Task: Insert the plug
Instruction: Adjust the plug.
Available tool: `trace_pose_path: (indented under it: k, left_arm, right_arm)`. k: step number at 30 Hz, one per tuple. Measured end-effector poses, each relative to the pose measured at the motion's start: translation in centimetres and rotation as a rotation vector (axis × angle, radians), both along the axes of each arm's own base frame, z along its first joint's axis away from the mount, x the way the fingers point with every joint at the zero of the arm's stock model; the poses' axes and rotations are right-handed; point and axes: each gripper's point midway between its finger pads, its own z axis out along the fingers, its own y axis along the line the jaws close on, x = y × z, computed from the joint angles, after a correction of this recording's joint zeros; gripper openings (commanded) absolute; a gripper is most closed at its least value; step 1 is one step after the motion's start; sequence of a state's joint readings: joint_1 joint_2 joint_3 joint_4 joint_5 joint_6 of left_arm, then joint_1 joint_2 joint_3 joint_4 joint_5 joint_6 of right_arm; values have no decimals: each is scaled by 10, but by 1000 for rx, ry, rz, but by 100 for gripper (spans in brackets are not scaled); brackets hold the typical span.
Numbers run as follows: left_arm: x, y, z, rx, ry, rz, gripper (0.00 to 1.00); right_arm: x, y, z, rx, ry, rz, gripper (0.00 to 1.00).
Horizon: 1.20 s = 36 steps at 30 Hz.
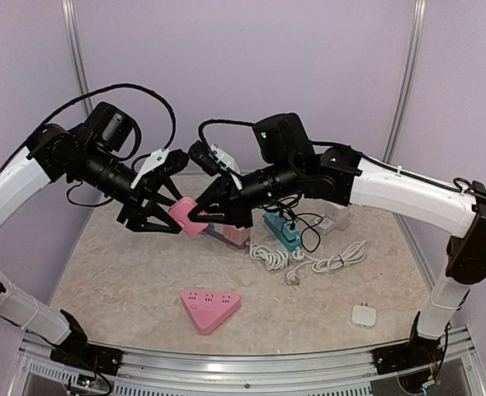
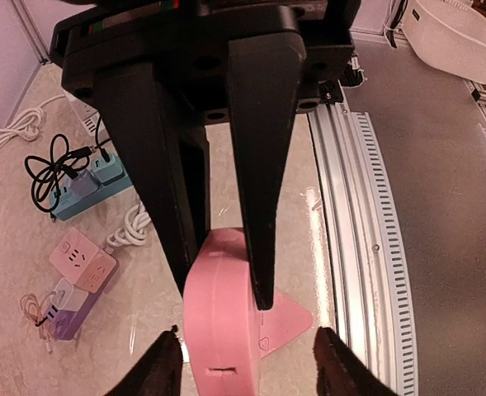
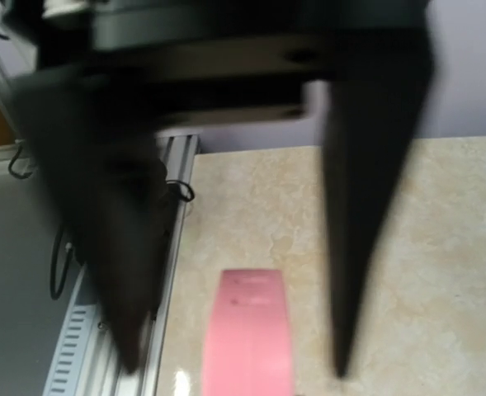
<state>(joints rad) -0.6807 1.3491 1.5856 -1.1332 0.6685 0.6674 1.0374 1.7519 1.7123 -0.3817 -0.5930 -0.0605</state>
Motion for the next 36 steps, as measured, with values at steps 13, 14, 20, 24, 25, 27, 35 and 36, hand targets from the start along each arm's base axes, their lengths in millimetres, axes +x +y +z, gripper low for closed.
trace_pose_path:
  k: [13, 14, 20, 24, 25, 27, 35, 36]
  left_arm:
    - [-1, -1, -27, 22, 33, -30, 77]
    - [-1, -1, -28, 23, 34, -33, 74]
    - [-2, -1, -33, 29, 39, -44, 58]
    - [0, 0, -33, 28, 40, -43, 56]
    - [0, 0, -33, 29, 41, -40, 56]
    - [2, 2, -33, 31, 42, -33, 56]
    - [7, 5, -34, 32, 44, -13, 65]
    - [8, 6, -34, 33, 46, -7, 66]
  right_arm:
    - [10, -1, -1, 18, -9, -51, 0]
    - [10, -2, 1, 25, -12, -53, 0]
    - [11, -5, 12, 50, -33, -70, 0]
    - [17, -6, 12, 46, -48, -106, 0]
    - [18, -7, 12, 44, -50, -113, 0]
    - [23, -8, 9, 28, -55, -141, 0]
    - [38, -15, -4, -37, -69, -238, 0]
    - [39, -15, -4, -38, -70, -242, 0]
